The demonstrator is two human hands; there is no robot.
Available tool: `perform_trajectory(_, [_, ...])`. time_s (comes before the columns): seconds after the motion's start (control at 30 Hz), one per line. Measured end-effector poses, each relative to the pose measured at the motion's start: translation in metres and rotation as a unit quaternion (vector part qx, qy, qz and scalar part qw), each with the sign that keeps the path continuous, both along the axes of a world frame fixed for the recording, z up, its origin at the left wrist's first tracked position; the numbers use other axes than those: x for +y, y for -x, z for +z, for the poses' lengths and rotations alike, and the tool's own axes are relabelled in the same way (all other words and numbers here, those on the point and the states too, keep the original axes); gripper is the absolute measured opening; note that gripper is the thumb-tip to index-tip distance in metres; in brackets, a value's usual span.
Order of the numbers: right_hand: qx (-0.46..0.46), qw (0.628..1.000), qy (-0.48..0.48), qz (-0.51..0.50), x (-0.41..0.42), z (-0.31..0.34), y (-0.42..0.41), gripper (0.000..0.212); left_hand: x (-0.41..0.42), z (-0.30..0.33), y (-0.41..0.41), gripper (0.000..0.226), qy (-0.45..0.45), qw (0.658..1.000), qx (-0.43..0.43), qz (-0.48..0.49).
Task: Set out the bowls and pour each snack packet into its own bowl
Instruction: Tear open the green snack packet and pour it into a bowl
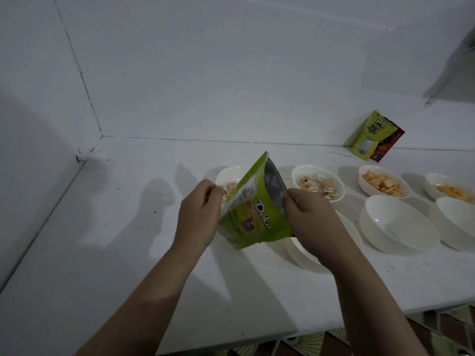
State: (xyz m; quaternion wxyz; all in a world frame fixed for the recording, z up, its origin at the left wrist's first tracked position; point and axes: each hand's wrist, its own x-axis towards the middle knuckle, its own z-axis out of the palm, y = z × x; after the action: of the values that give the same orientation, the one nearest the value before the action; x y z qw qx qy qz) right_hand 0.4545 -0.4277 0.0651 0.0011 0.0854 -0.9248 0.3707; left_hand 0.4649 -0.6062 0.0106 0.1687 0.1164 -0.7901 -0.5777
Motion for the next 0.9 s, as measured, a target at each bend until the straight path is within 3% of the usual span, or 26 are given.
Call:
perform_trajectory(0.07, [0.017, 1.000, 0.002, 0.007, 0.000, 0.007, -0.005, 0.042, -0.013, -0.018, 0.009, 0.021, 0.051, 0.986, -0.158, -0.021])
perform_trajectory(0.13, [0.029, 0.999, -0.003, 0.014, 0.000, 0.011, -0.009, 0.041, -0.020, -0.034, 0.014, 0.027, 0.003, 0.965, -0.255, -0.064])
perform_trajectory(0.27, [0.046, 0.998, -0.019, 0.026, -0.003, 0.011, -0.013, 0.039, -0.019, -0.044, 0.018, 0.029, -0.234, 0.940, -0.242, -0.057])
perform_trajectory(0.33, [0.053, 0.998, -0.035, 0.028, -0.003, 0.010, -0.013, 0.037, -0.018, -0.044, 0.019, 0.025, -0.393, 0.895, -0.204, -0.051])
perform_trajectory(0.4, [0.063, 0.997, -0.049, 0.022, -0.002, 0.010, -0.012, 0.035, -0.021, -0.042, 0.021, 0.021, -0.497, 0.849, -0.174, -0.053])
perform_trajectory(0.63, [0.058, 0.998, -0.018, -0.028, 0.007, 0.001, -0.007, 0.027, -0.028, -0.030, 0.035, 0.028, -0.532, 0.836, -0.129, -0.041])
perform_trajectory(0.9, [0.083, 0.993, 0.019, -0.080, 0.032, 0.003, -0.011, 0.028, 0.007, -0.019, 0.039, 0.024, -0.448, 0.889, -0.082, -0.053])
